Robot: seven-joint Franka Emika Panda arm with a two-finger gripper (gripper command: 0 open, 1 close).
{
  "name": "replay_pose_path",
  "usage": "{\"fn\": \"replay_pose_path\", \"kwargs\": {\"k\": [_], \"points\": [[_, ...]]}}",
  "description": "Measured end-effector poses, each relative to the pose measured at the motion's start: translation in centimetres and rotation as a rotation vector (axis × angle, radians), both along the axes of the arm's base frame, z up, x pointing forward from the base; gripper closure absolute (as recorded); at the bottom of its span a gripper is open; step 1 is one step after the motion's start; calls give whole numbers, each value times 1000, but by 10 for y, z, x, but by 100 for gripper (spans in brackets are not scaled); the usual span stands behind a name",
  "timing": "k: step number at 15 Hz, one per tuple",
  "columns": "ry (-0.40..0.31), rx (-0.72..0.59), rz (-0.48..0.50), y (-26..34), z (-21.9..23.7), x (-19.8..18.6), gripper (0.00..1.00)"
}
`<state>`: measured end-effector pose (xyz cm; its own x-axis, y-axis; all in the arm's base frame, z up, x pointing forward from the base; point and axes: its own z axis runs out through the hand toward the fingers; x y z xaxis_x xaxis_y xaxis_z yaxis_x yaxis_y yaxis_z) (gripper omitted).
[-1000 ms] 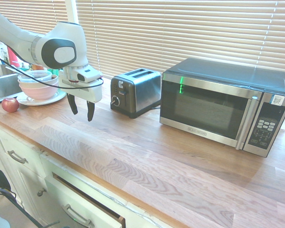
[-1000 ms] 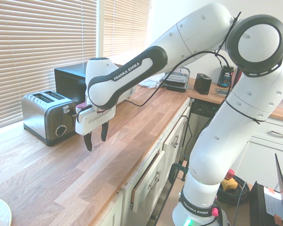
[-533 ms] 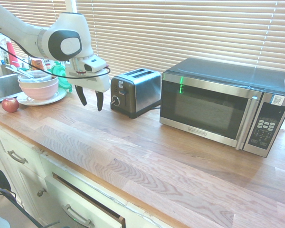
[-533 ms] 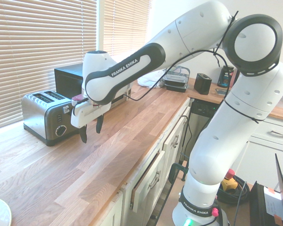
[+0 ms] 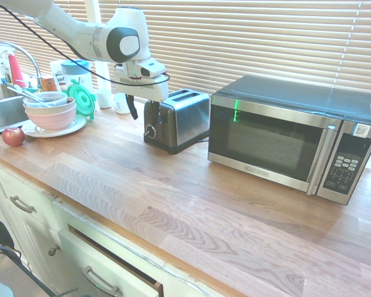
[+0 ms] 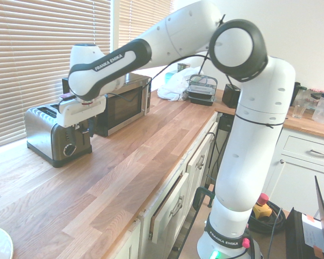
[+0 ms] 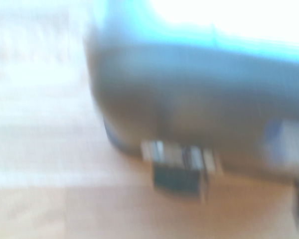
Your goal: Press the toaster
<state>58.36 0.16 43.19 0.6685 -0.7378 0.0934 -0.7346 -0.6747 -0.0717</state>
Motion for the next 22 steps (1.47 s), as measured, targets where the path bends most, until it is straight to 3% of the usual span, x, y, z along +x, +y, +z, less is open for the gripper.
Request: {"fn": "replay_pose_path", "kwargs": {"k": [6,20,21,22], "points": [[-36,-1,-12,-3,24,11,0],[-44,6,-56,-37,27,9,0],[-45,11,-57,-39,27,9,100],[-45,18,-55,-42,27,9,100]]}}
